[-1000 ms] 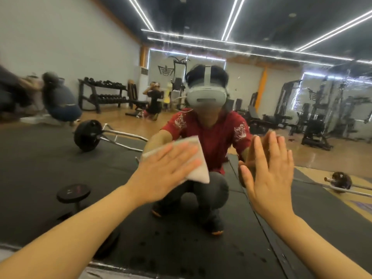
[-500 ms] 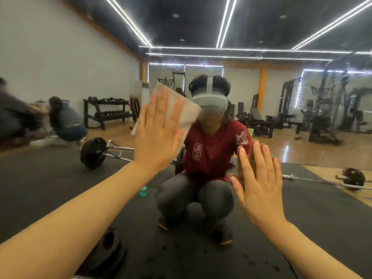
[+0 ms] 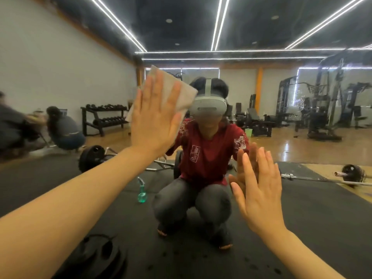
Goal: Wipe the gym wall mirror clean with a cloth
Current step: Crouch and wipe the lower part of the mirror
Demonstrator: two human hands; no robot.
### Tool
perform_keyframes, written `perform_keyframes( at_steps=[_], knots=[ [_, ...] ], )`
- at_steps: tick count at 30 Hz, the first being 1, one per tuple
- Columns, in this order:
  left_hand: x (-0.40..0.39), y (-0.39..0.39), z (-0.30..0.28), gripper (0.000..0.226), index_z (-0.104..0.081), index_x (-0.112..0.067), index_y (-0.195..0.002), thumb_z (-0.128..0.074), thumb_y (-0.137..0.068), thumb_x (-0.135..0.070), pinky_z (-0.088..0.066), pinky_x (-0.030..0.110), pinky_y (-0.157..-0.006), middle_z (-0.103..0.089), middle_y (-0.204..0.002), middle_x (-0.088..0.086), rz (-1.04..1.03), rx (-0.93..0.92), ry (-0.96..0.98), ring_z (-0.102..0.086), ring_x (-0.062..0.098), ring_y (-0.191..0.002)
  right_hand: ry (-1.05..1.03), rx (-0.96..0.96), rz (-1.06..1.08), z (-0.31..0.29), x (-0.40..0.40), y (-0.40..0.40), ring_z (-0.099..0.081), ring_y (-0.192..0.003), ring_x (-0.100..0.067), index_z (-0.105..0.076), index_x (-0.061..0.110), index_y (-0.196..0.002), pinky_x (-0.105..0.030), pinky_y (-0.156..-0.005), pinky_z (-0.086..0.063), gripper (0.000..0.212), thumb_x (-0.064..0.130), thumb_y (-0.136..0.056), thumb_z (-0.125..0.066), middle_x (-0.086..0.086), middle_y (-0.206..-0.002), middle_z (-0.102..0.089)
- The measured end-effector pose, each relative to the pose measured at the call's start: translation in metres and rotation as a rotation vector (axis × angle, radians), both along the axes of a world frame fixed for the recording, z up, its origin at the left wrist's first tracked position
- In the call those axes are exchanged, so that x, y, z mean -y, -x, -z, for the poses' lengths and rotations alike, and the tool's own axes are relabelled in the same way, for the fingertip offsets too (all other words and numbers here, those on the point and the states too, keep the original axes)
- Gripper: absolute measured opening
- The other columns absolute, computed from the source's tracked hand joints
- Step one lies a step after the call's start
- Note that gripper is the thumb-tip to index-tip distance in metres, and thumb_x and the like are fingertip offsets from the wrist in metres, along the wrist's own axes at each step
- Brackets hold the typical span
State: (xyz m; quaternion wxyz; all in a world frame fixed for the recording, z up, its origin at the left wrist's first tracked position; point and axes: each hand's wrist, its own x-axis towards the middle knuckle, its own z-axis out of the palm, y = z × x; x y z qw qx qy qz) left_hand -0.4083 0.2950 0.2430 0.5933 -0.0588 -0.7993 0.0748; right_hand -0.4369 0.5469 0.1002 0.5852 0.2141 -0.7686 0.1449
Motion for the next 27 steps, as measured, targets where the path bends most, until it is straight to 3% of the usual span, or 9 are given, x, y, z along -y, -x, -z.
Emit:
perform_keyframes(
  at_steps=[5,9,13,17,22,25,27],
  knots=[
    [0.015,-0.003,0.023,0.061,-0.012,-0.026,-0.157,-0.033,-0.101,-0.041,-0.006,0.047,-0.123,-0.005,-0.163,0.016,0.020,0.083,0.355,-0.003,0.032,-0.151,0.034,0.040,0.039,-0.001,-0.008,0.002,-0.007,-0.151,-0.034,-0.025,0.009,-0.153,-0.046,-0.122,-0.005,0.068,0.042,-0.096,-0.041,-0.019,-0.162,-0.012],
    [0.002,-0.004,0.008,0.057,-0.020,-0.022,-0.156,-0.033,-0.102,-0.035,0.000,0.040,-0.123,-0.007,-0.164,0.015,0.071,0.047,0.242,-0.002,0.029,-0.152,0.013,0.038,0.036,-0.002,-0.012,0.001,-0.005,-0.151,-0.031,-0.023,0.010,-0.153,-0.042,-0.123,-0.003,0.069,0.043,-0.095,-0.041,-0.017,-0.161,-0.014],
    [-0.042,0.009,-0.010,0.057,-0.017,-0.024,-0.157,-0.026,-0.104,-0.044,0.004,0.041,-0.122,-0.005,-0.164,0.016,0.064,0.008,0.067,0.000,0.032,-0.152,0.009,0.037,0.023,-0.002,-0.013,0.001,-0.003,-0.152,-0.028,-0.023,0.010,-0.153,-0.043,-0.122,-0.005,0.069,0.042,-0.095,-0.042,-0.017,-0.161,-0.014],
    [-0.033,0.010,0.007,0.059,-0.014,-0.025,-0.157,-0.022,-0.104,-0.049,0.000,0.045,-0.123,-0.006,-0.164,0.017,0.013,0.044,0.276,-0.003,0.035,-0.151,-0.006,0.021,0.023,0.000,-0.015,0.004,-0.004,-0.152,-0.028,-0.025,0.009,-0.153,-0.047,-0.121,-0.009,0.067,0.039,-0.096,-0.043,-0.018,-0.161,-0.015],
    [-0.012,-0.003,0.093,0.058,-0.019,-0.029,-0.155,-0.034,-0.101,-0.041,-0.004,0.044,-0.122,-0.007,-0.163,0.011,0.059,0.149,0.510,-0.010,0.032,-0.151,0.010,0.032,0.040,0.002,-0.011,0.004,-0.008,-0.151,-0.034,-0.027,0.006,-0.153,-0.048,-0.122,-0.009,0.067,0.036,-0.096,-0.047,-0.019,-0.161,-0.016],
    [0.005,-0.013,0.133,0.060,-0.019,-0.030,-0.154,-0.036,-0.098,-0.041,-0.003,0.041,-0.121,-0.011,-0.162,0.007,0.011,0.186,0.531,-0.018,0.029,-0.148,-0.015,0.044,0.038,0.001,-0.015,0.002,-0.008,-0.151,-0.033,-0.027,0.007,-0.153,-0.046,-0.122,-0.009,0.066,0.039,-0.097,-0.043,-0.017,-0.162,-0.015],
    [0.017,-0.014,0.126,0.062,-0.014,-0.027,-0.156,-0.032,-0.099,-0.045,-0.001,0.043,-0.121,-0.012,-0.163,0.012,-0.049,0.185,0.427,-0.013,0.031,-0.150,-0.037,0.040,0.033,0.001,-0.019,0.001,-0.008,-0.151,-0.032,-0.026,0.008,-0.154,-0.047,-0.121,-0.013,0.066,0.041,-0.099,-0.039,-0.017,-0.162,-0.015]
  ],
)
